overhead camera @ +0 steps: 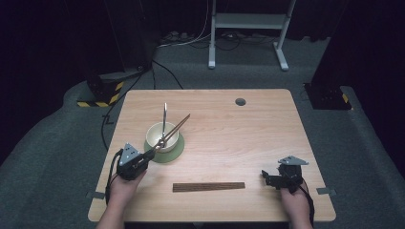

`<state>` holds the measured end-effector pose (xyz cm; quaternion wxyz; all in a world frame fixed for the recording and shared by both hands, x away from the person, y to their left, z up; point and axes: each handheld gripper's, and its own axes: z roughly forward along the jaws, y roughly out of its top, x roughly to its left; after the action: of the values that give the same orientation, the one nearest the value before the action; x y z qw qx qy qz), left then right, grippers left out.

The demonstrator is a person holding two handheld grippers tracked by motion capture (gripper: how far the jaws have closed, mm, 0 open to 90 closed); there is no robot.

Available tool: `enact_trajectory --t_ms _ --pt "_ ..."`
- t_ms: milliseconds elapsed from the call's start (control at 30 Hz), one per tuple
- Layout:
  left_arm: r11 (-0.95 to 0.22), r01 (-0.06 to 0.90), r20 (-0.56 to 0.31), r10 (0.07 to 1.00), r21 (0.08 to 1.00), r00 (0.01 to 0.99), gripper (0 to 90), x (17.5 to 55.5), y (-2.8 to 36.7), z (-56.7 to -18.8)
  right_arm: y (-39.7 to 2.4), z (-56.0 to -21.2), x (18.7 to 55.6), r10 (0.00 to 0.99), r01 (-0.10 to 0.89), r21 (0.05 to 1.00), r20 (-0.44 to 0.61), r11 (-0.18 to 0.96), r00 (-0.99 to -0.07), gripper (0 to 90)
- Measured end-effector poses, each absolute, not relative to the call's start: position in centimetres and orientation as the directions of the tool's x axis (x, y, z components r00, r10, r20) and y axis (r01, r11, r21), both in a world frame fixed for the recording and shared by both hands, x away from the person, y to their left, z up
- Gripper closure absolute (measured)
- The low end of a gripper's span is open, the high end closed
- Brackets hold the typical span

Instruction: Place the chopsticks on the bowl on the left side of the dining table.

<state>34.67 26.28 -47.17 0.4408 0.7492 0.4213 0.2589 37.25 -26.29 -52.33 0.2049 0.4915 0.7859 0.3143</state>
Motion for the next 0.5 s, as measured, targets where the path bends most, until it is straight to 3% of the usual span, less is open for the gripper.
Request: enact_trajectory --t_ms 500 --pt "-0.288 0.414 0.038 0.856 0.864 0.516 83.5 34.92 25.76 -47.12 -26.29 -52.34 37.25 0.901 0.643 0.696 -0.014 0.32 -0.433 8.8"
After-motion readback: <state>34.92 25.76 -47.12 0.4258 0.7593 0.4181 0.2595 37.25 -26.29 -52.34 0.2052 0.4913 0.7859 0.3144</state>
